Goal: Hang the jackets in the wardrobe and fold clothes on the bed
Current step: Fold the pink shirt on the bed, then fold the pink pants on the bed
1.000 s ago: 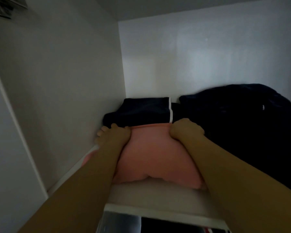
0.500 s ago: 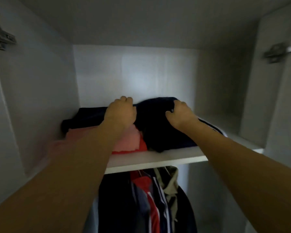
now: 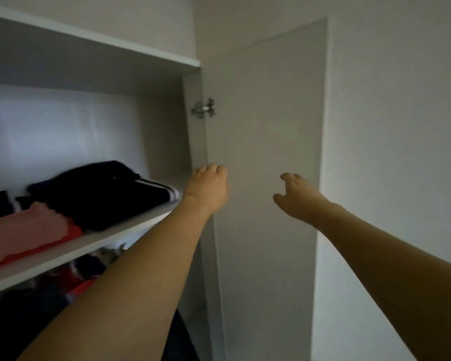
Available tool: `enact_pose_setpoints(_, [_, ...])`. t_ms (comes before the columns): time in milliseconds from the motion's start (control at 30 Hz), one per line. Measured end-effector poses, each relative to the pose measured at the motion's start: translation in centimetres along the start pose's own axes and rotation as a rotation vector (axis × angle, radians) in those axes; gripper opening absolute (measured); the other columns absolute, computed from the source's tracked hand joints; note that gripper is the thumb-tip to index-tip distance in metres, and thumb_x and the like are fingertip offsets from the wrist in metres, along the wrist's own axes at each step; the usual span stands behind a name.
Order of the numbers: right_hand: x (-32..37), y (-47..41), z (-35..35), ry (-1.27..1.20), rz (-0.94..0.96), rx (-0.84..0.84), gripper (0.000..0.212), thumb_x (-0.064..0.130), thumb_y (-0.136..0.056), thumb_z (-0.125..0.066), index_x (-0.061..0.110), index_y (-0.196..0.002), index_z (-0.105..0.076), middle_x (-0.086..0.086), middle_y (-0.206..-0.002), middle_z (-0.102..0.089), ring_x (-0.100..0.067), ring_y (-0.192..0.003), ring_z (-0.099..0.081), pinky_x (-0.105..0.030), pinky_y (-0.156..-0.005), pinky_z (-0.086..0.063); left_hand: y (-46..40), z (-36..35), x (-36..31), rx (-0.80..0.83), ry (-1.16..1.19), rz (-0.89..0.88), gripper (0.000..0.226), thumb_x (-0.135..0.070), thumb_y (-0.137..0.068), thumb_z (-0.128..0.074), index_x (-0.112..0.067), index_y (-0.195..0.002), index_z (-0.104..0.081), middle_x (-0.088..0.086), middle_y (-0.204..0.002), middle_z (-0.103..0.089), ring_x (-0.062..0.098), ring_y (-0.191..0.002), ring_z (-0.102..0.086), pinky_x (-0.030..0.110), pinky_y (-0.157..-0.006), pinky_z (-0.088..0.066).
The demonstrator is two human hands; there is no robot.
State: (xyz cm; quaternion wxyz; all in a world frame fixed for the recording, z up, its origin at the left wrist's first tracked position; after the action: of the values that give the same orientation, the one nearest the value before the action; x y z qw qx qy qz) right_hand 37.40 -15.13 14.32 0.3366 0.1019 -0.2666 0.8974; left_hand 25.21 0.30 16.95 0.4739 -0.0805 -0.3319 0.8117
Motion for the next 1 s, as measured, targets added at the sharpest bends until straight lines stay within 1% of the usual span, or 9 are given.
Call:
enact_pose_setpoints(100, [-8.0, 6.4, 5.9, 0.051, -0.094, -0.059, 0.051, 0.027, -0.092, -0.051, 0.007, -0.137, -0.039, -0.013, -0.14, -0.044, -0.032, -0.126, -0.045, -0.039, -0.099, -0.04, 0.4, 2.2, -10.5, -0.015, 0.066, -0.119, 0.032, -0.026, -0.098, -0.041, -0.006, -0.121, -0.052, 0.015, -0.123, -0.056, 0.035, -0.112, -0.053, 0.039, -0.095, -0.039])
enact_pose_setpoints(167, [-13.3, 11.1, 9.8, 0.085, -0.165, -0.09, 0.048, 0.026, -0.092, -0.05, 0.006, -0.135, -0.04, -0.013, -0.139, -0.045, -0.031, -0.126, -0.044, -0.038, -0.099, -0.038, 1.4, 4.0, -17.9, -0.023, 0.145, -0.194, 0.034, -0.029, -0.098, -0.041, -0.006, -0.121, -0.052, 0.015, -0.123, -0.056, 0.034, -0.111, -0.054, 0.039, -0.095, -0.039])
enact_pose_setpoints(333, [-26.2, 24.6, 19.7, 0.203, -0.328, -0.122, 0.058, 0.029, -0.094, -0.051, 0.009, -0.146, -0.031, -0.01, -0.148, -0.038, -0.029, -0.133, -0.04, -0.038, -0.105, -0.036, 6.0, 9.6, -37.2, -0.038, 0.335, -0.371, 0.036, -0.031, -0.1, -0.037, -0.008, -0.125, -0.048, 0.011, -0.126, -0.054, 0.031, -0.112, -0.052, 0.038, -0.096, -0.039])
enact_pose_setpoints(500, [-37.5, 37.4, 27.6, 0.255, -0.513, -0.125, 0.06, 0.027, -0.094, -0.052, 0.01, -0.147, -0.03, -0.01, -0.15, -0.036, -0.029, -0.134, -0.04, -0.038, -0.107, -0.036, 11.8, 14.9, -54.9, 0.0, 0.456, -0.529, 0.04, -0.033, -0.1, -0.035, -0.008, -0.128, -0.046, 0.011, -0.13, -0.052, 0.031, -0.116, -0.05, 0.039, -0.1, -0.038])
enact_pose_setpoints(633, [-44.9, 45.8, 32.5, 0.261, -0.64, -0.131, 0.061, 0.027, -0.094, -0.053, 0.01, -0.148, -0.028, -0.011, -0.151, -0.035, -0.03, -0.133, -0.04, -0.04, -0.108, -0.036, 15.2, 17.8, -66.6, 0.044, 0.533, -0.616, 0.04, -0.032, -0.099, -0.033, -0.008, -0.128, -0.046, 0.012, -0.13, -0.052, 0.03, -0.115, -0.05, 0.04, -0.1, -0.038])
enact_pose_setpoints(733, [-50.3, 52.2, 35.9, 0.253, -0.737, -0.194, 0.061, 0.027, -0.094, -0.055, 0.011, -0.147, -0.029, -0.01, -0.151, -0.034, -0.029, -0.132, -0.041, -0.039, -0.105, -0.038, 17.8, 19.6, -75.6, 0.086, 0.605, -0.703, 0.04, -0.031, -0.098, -0.032, -0.007, -0.126, -0.047, 0.014, -0.128, -0.053, 0.03, -0.111, -0.051, 0.039, -0.096, -0.039])
enact_pose_setpoints(867, [-57.3, 62.9, 40.0, 0.256, -0.897, -0.198, 0.061, 0.028, -0.093, -0.058, 0.011, -0.146, -0.032, -0.013, -0.149, -0.037, -0.031, -0.131, -0.043, -0.038, -0.103, -0.04, 23.5, 23.1, -87.0, 0.12, 0.658, -0.83, 0.041, -0.032, -0.098, -0.035, -0.007, -0.128, -0.047, 0.014, -0.128, -0.053, 0.03, -0.11, -0.052, 0.038, -0.094, -0.04])
enact_pose_setpoints(1000, [-63.4, 73.2, 45.4, 0.239, -0.982, -0.242, 0.064, 0.028, -0.093, -0.058, 0.013, -0.148, -0.029, -0.011, -0.153, -0.032, -0.029, -0.136, -0.037, -0.039, -0.108, -0.035, 29.6, 28.4, -97.7, 0.1, 0.683, -0.928, 0.041, -0.03, -0.099, -0.036, -0.009, -0.133, -0.045, 0.014, -0.132, -0.052, 0.03, -0.112, -0.052, 0.038, -0.094, -0.04])
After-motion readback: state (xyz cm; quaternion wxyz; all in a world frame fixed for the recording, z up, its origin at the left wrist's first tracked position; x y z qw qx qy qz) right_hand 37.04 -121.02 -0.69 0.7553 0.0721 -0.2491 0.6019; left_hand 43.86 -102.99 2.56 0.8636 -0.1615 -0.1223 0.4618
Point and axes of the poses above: each hand's wrist, its own y-axis away from the middle knuckle, its own z-axis out of the back of the hand, x = y × z, the point moved 6 cm from there along -y, towards the middle knuckle
